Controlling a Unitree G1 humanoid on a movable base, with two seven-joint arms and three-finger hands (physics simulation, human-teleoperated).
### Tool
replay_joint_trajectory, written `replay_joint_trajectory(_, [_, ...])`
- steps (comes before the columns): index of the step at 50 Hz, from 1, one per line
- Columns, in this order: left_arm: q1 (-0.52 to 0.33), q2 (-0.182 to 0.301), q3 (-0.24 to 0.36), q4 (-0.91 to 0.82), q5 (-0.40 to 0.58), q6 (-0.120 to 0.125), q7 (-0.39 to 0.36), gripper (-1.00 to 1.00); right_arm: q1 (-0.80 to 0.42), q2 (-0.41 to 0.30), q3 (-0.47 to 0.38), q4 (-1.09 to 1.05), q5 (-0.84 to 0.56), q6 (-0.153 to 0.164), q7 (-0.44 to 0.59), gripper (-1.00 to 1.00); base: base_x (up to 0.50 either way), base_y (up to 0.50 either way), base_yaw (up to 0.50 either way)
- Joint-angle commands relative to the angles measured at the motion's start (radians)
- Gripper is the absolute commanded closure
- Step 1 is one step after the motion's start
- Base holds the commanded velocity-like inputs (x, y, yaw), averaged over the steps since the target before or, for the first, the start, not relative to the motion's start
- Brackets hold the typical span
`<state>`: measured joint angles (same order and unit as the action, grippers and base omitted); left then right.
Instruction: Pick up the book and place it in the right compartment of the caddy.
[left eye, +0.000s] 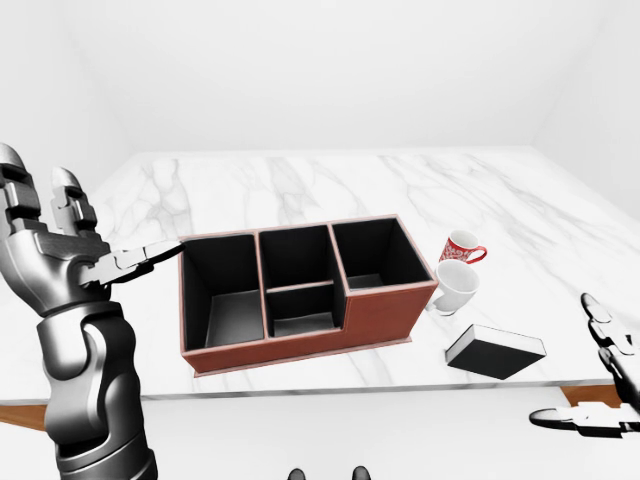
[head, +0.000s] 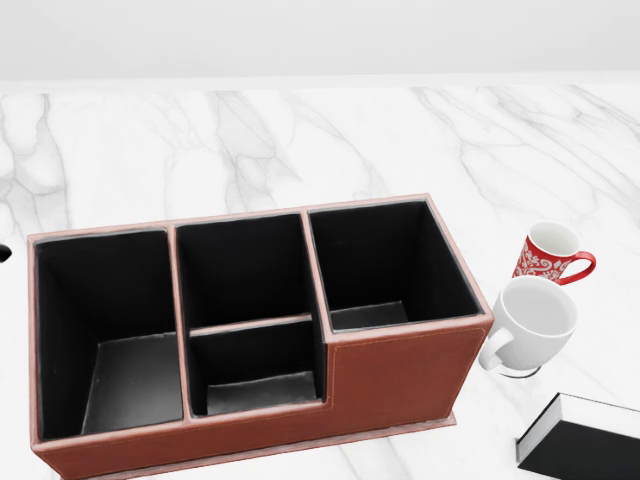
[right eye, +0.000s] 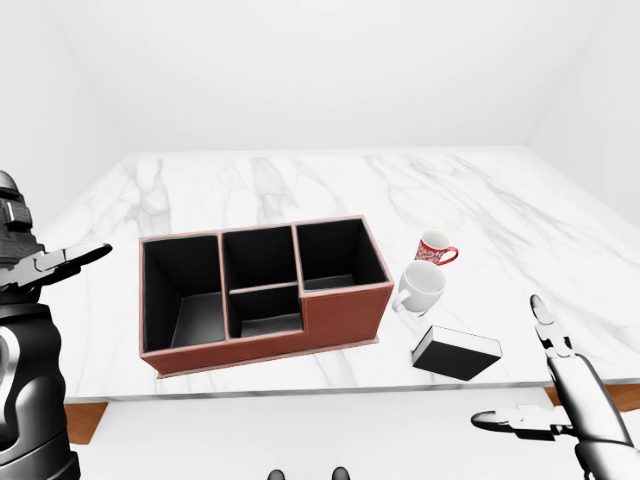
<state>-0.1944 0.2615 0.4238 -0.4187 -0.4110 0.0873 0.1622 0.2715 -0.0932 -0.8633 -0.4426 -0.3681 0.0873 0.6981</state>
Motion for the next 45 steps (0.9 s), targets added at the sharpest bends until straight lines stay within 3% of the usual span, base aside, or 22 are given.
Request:
replay_joint_trajectory(1, [0.002,-0.001,0.000,0.001,0.001,0.000,-0.002,-1.00,-0.003,-0.025,0.034,0.051,-0.034,0.000,0.000,-1.00,0.00,0.00,0.00])
replay_joint_trajectory(30, [-0.001,-0.002,-0.004,-0.002,0.004,0.000,0.001,-1.00,-0.068,-0.124,0.124,0.150,-0.148,0.000,0.000,-1.00,0.00,0.00,0.00])
replay_joint_trajectory(45, [-0.001,-0.004,-0.005,0.002,0.008,0.000,-0.002,-1.00,-0.097,-0.138,0.168,0.128,-0.177,0.000,0.000,-1.00,0.00,0.00,0.00])
